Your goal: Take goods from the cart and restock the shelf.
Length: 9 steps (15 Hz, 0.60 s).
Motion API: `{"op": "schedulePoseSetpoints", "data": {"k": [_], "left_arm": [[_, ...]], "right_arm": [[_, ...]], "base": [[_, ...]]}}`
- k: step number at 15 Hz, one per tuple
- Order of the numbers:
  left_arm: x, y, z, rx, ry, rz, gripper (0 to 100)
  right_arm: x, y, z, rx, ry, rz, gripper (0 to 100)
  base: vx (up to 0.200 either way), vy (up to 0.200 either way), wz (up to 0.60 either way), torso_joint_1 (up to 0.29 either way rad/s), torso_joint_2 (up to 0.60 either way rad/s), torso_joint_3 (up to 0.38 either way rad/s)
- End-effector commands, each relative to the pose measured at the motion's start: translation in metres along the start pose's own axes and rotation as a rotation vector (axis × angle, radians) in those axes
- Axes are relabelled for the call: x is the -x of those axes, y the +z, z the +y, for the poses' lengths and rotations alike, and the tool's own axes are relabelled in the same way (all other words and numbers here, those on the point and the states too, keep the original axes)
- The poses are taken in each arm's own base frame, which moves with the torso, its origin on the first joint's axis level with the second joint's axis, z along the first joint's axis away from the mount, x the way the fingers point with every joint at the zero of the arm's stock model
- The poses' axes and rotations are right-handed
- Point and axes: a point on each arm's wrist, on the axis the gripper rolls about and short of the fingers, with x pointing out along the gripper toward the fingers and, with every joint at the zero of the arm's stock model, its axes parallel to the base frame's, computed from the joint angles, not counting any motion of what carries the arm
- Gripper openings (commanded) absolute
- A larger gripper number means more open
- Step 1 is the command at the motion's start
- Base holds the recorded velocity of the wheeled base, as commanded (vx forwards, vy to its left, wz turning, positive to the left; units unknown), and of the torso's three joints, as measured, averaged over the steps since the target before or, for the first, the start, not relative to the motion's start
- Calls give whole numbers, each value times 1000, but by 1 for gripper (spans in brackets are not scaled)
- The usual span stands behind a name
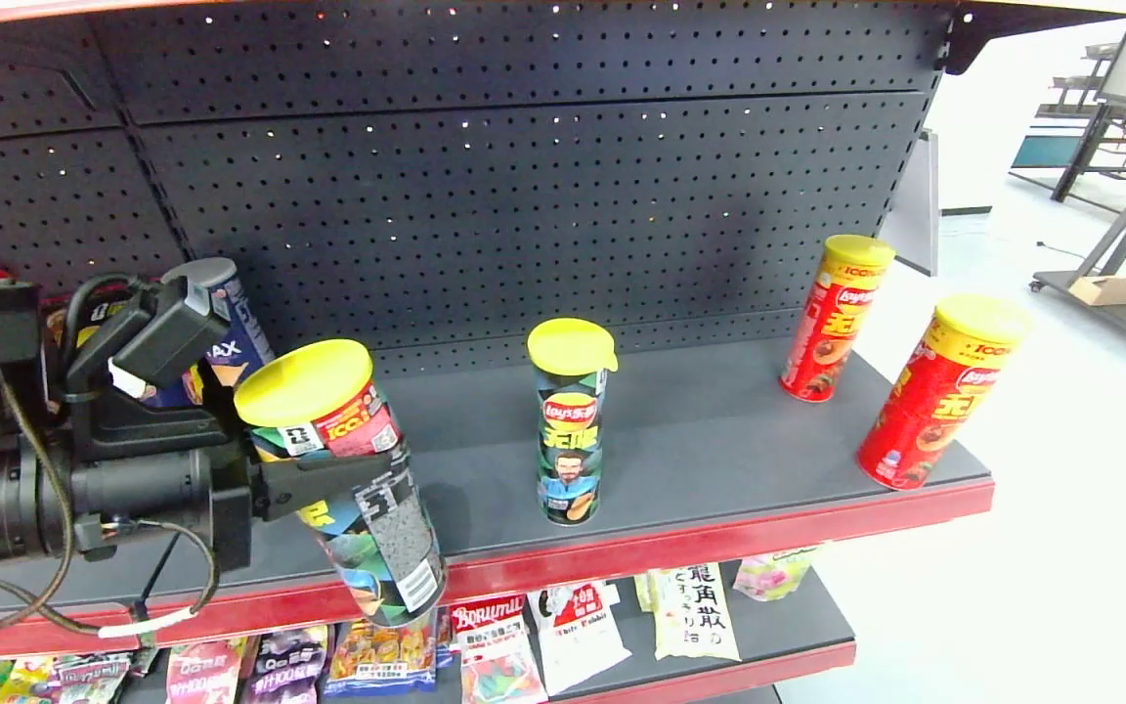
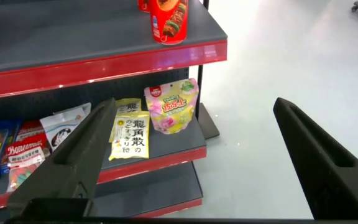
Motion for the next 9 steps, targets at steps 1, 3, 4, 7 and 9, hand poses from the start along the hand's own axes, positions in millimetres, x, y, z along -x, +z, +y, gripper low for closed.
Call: {"op": "schedulePoseSetpoints", "data": {"k": [1, 3, 4, 7, 9], "left_arm": [[4, 0, 4, 3, 29, -4, 0], [4, -2, 9, 13, 54, 2, 0], [1, -4, 13, 22, 63, 18, 0], [-13, -4, 27, 27, 89, 27, 0], [-20, -2, 39, 34, 102, 34, 0]], "right_arm": [[0, 0, 0, 0, 1, 3, 100], [0, 0, 0, -3, -1, 3, 100], [0, 0, 0, -6, -1, 3, 100], [0, 0, 0, -6, -1, 3, 100], [0, 0, 0, -6, -1, 3, 100]], "base": [[0, 0, 0, 0, 0, 0], [0, 0, 0, 0, 0, 0], [0, 0, 0, 0, 0, 0], [0, 0, 0, 0, 0, 0], [0, 0, 0, 0, 0, 0]]}}
